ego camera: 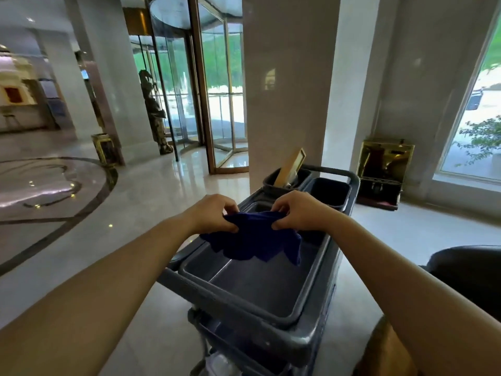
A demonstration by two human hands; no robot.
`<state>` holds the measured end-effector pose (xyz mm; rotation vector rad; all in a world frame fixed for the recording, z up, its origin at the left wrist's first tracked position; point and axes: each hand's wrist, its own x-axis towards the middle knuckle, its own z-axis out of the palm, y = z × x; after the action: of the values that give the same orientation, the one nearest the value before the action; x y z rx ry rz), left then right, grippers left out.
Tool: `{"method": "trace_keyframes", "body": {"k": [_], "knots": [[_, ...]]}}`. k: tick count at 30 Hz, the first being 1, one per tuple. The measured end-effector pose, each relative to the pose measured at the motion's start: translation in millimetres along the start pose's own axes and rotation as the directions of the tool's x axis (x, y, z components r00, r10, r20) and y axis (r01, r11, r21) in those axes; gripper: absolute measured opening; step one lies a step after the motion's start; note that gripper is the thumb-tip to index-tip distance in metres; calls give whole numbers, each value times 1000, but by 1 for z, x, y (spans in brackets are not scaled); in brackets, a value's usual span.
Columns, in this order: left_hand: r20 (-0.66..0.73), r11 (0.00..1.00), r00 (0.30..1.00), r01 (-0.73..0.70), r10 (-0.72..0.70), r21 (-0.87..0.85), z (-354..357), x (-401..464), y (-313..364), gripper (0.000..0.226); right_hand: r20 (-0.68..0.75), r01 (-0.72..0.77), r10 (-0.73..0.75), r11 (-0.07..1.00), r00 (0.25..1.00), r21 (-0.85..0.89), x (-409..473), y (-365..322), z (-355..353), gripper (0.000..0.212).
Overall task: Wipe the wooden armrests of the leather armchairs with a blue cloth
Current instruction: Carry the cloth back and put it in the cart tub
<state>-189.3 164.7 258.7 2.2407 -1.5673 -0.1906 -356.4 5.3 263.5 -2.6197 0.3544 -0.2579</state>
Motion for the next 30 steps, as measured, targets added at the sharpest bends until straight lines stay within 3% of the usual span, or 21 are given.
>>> {"method": "trace_keyframes", "body": {"k": [13, 22, 30], "knots": [[250, 982, 950, -186, 188, -31, 100, 142, -103, 24, 37, -329, 327, 941, 944, 73, 85, 106, 87, 21], [432, 966, 865, -233, 257, -108, 178, 204, -173, 24, 44, -604, 604, 785, 795, 140, 123, 152, 168, 22], [590, 972, 773, -184, 234, -144, 248, 209, -202, 21, 166, -756, 738, 632, 655, 173, 118, 178, 233, 17]]}}
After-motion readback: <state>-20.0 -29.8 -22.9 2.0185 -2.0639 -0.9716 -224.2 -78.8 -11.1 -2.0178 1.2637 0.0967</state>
